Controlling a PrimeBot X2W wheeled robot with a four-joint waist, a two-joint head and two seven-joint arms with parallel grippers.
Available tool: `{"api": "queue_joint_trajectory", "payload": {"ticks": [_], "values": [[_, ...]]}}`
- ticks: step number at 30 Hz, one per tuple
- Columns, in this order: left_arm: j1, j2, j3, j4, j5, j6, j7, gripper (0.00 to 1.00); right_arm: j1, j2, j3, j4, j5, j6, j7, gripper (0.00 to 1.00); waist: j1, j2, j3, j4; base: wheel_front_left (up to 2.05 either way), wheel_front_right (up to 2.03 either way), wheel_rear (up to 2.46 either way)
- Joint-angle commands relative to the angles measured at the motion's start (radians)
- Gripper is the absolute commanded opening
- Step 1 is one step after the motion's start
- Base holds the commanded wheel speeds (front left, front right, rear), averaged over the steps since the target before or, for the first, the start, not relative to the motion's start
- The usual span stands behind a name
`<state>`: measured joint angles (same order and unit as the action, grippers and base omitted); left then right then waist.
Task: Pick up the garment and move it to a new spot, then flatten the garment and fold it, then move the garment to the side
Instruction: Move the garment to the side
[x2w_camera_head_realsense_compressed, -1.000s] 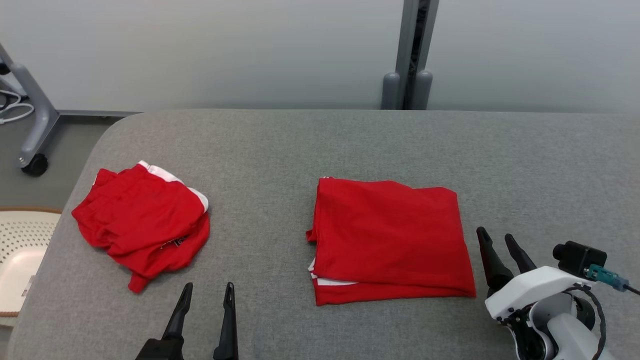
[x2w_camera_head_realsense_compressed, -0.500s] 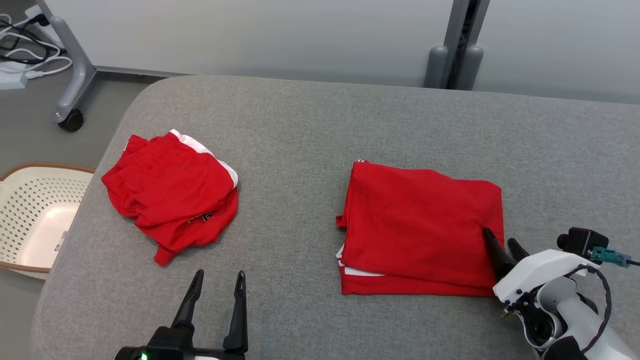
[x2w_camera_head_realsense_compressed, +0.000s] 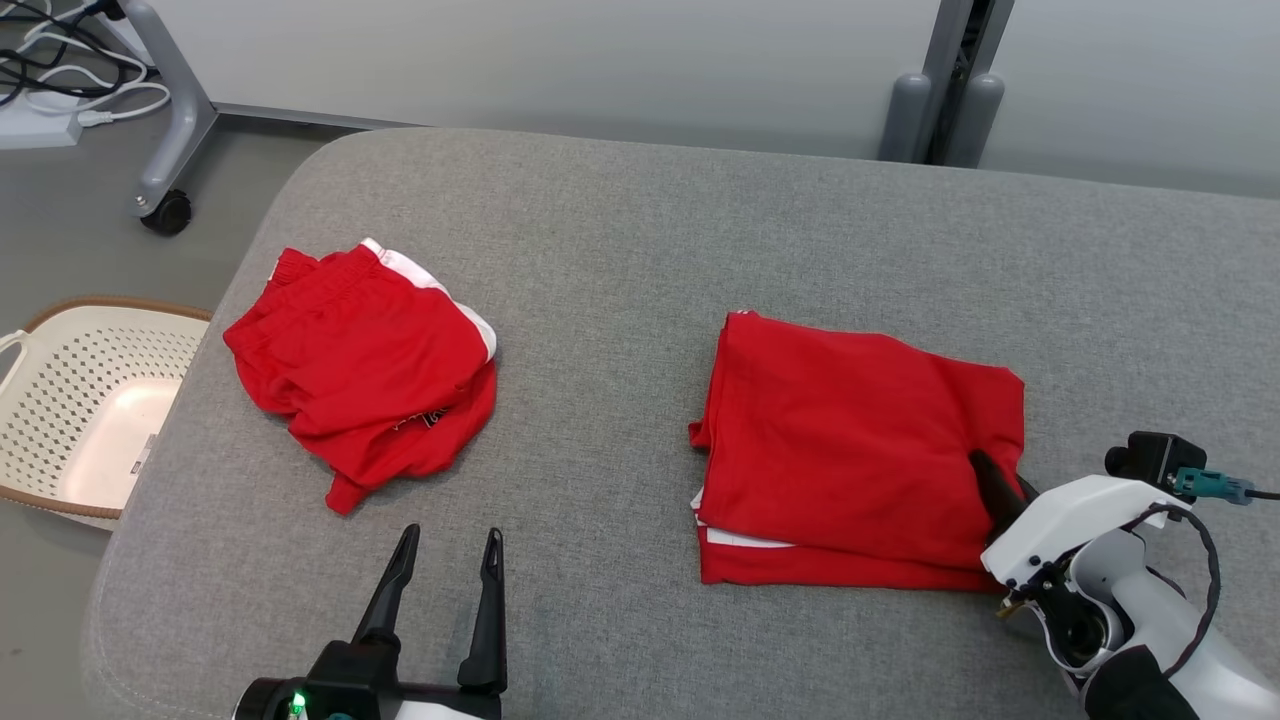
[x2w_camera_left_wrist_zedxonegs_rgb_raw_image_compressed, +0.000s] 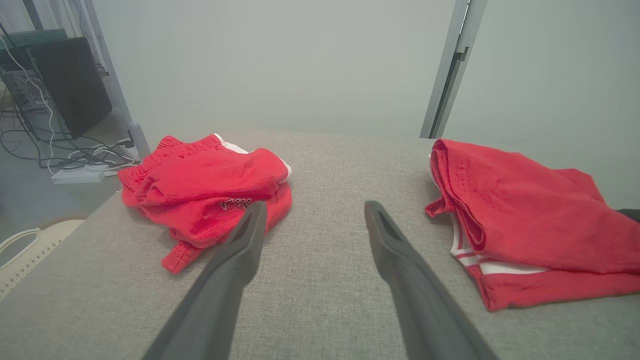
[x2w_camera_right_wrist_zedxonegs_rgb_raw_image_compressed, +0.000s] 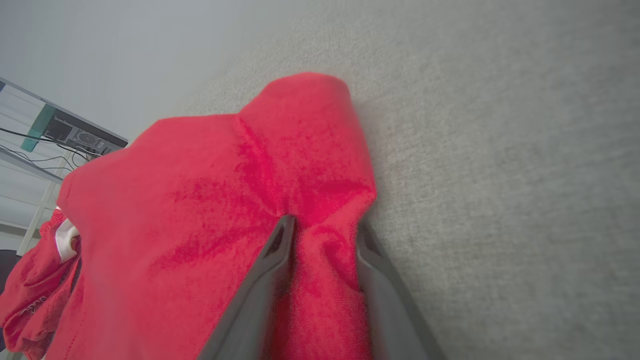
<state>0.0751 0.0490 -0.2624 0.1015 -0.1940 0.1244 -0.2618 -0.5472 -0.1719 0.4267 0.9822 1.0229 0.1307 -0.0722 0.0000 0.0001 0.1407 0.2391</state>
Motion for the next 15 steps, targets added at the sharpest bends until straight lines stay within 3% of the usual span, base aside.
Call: {"api": "queue_joint_trajectory", "payload": {"ticks": [1, 15], "values": [[-0.014, 0.003, -0.001, -0.002, -0.001, 0.006, -0.004, 1.0, 0.017, 0.008, 0.02, 0.013, 0.018, 0.0, 0.005, 0.0, 0.0, -0.0001, 0.002, 0.002, 0.0, 0.0, 0.0], [-0.014, 0.003, 0.005, -0.004, 0.003, 0.0, -0.004, 1.0, -0.017, -0.071, 0.112, -0.035, 0.025, 0.0, -0.135, 0.0, 0.0, -0.0001, -0.009, -0.068, 0.0, 0.0, 0.0]]}}
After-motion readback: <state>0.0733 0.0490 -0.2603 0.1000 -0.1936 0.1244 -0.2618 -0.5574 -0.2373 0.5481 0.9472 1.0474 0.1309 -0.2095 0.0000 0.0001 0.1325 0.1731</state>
